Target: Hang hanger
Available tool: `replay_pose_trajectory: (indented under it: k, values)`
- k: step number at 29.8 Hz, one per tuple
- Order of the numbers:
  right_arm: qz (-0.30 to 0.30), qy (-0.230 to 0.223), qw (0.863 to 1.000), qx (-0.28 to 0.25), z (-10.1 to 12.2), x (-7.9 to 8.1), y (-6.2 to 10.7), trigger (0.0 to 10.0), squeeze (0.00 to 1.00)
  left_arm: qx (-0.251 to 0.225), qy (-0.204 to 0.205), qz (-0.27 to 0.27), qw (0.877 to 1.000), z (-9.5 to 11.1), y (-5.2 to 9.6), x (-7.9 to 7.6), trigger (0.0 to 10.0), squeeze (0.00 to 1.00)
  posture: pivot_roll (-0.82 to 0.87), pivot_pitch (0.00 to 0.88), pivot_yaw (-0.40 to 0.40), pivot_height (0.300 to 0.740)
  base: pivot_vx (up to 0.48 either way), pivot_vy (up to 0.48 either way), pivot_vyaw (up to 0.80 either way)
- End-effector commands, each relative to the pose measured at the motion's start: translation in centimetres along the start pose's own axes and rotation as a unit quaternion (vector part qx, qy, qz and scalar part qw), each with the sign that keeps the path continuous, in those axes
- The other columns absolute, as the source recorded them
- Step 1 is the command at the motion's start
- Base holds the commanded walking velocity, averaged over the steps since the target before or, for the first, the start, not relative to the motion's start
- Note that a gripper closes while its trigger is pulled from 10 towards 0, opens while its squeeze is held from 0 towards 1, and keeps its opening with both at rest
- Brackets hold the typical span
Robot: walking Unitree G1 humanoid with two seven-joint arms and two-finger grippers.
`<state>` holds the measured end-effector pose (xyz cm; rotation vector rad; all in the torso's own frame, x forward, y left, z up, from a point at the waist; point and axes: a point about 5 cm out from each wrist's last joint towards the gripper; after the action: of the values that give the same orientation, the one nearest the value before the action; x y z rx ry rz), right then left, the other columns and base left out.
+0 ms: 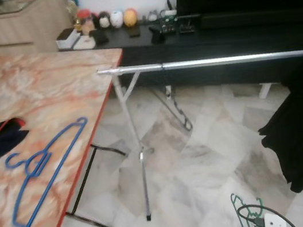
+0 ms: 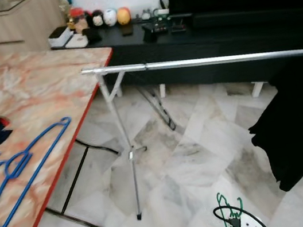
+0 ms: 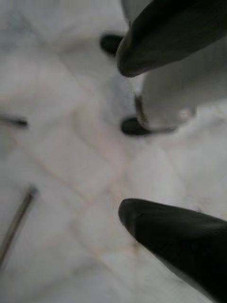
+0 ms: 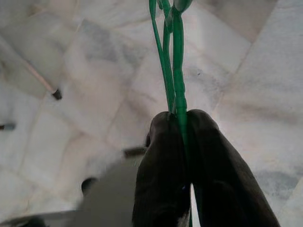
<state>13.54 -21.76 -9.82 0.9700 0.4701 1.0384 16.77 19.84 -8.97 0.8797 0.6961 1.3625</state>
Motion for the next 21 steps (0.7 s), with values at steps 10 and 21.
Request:
replay_pose_trajectory:
  k: [10, 21]
  values:
    - [-0.001, -0.008, 1.000, -0.030, 1.7, 0.6, -0.3, 10.0, 0.00, 0.000, 0.005, 0.012, 1.000, 0.2, 0.0, 0.8, 10.0, 0.00, 0.03, 0.000, 0.022, 0.740, 0.381, 0.000, 0.00]
    - [0.003, 0.002, 0.998, -0.060, 3.4, 1.2, -0.5, 10.0, 0.00, 0.002, 0.006, 0.016, 1.000, 0.2, 0.0, 0.4, 10.0, 0.00, 0.02, 0.000, 0.030, 0.740, 0.295, 0.000, 0.00]
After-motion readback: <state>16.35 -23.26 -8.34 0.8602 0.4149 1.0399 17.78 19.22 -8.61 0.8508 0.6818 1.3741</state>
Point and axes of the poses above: a point about 5 cm out from each wrist's last joint towards the gripper, its own y axis pointing back from the gripper into the wrist, its own z axis along the axis of the wrist's last joint, x = y × z, and after that the axes turned 8 degrees about -y, right-handed
